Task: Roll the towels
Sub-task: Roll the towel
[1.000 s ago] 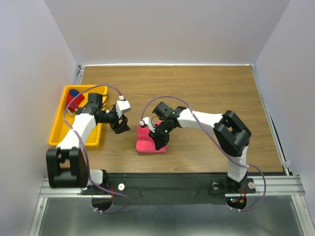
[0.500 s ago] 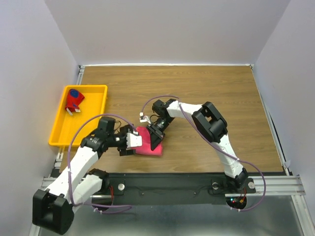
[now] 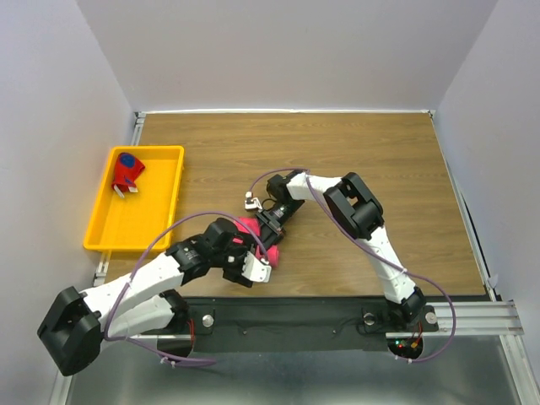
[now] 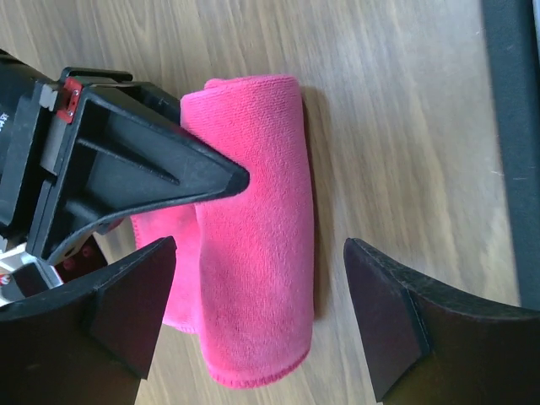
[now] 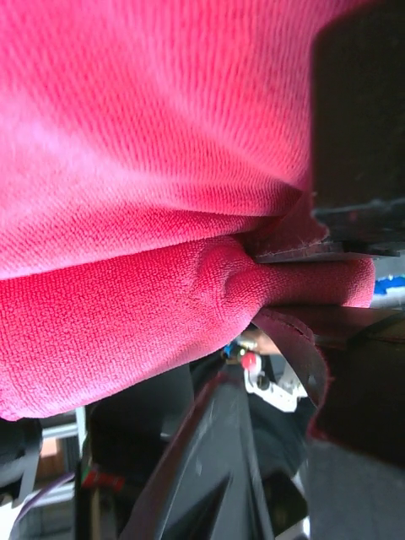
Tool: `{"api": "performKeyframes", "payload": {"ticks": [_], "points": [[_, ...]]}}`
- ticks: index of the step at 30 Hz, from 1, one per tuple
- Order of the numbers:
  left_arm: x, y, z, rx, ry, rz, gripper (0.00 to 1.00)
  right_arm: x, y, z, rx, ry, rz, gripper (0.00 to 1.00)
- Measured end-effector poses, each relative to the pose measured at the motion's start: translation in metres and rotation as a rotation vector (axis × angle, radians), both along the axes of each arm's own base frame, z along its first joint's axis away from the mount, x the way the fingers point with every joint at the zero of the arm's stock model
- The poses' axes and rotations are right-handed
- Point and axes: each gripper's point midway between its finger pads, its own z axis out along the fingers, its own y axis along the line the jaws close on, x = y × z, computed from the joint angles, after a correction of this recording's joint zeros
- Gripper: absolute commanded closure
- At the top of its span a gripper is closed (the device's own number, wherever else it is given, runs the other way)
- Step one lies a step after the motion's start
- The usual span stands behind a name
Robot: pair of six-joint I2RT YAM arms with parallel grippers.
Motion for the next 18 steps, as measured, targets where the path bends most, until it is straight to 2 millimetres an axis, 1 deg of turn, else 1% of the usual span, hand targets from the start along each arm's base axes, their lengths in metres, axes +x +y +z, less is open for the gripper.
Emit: {"api": "performKeyframes", "payload": {"ticks": [3, 7, 8, 11, 12, 13, 14, 15, 16, 17, 18], "points": [[0.0, -0.002, -0.01, 0.028, -0.033, -0.006, 0.15, 0.001, 0.0, -0.001, -0.003, 0.029, -0.009, 0.96], [0.002, 0.0, -0.028, 0.072, -0.09, -0.006, 0.17, 0.003, 0.0, -0.003, -0.018, 0.071, -0.021, 0.96], [0.004, 0.0, -0.029, 0.076, -0.107, -0.001, 0.17, 0.004, 0.0, -0.004, -0.025, 0.084, -0.024, 0.96], [0.011, -0.002, -0.032, 0.076, -0.162, 0.02, 0.23, 0.005, 0.0, -0.005, -0.019, 0.109, -0.033, 0.96], [0.013, -0.001, -0.033, 0.079, -0.172, 0.026, 0.29, 0.005, 0.0, -0.005, -0.016, 0.111, -0.033, 0.95], [0.017, -0.002, -0.032, 0.075, -0.193, 0.038, 0.39, 0.006, 0.0, -0.005, -0.015, 0.111, -0.032, 0.94], [0.018, -0.003, -0.033, 0.077, -0.198, 0.041, 0.39, 0.006, 0.0, -0.005, -0.014, 0.112, -0.031, 0.93], [0.02, -0.003, -0.033, 0.081, -0.211, 0.047, 0.56, 0.006, 0.0, -0.005, -0.012, 0.112, -0.031, 0.9], [0.022, -0.003, -0.034, 0.085, -0.215, 0.055, 0.66, 0.006, 0.0, -0.005, -0.011, 0.111, -0.03, 0.81], [0.023, -0.003, -0.035, 0.087, -0.216, 0.059, 0.73, 0.006, 0.0, -0.006, -0.01, 0.11, -0.03, 0.75], [0.023, -0.003, -0.035, 0.089, -0.217, 0.063, 0.82, 0.006, 0.0, -0.006, -0.01, 0.109, -0.029, 0.67]]}}
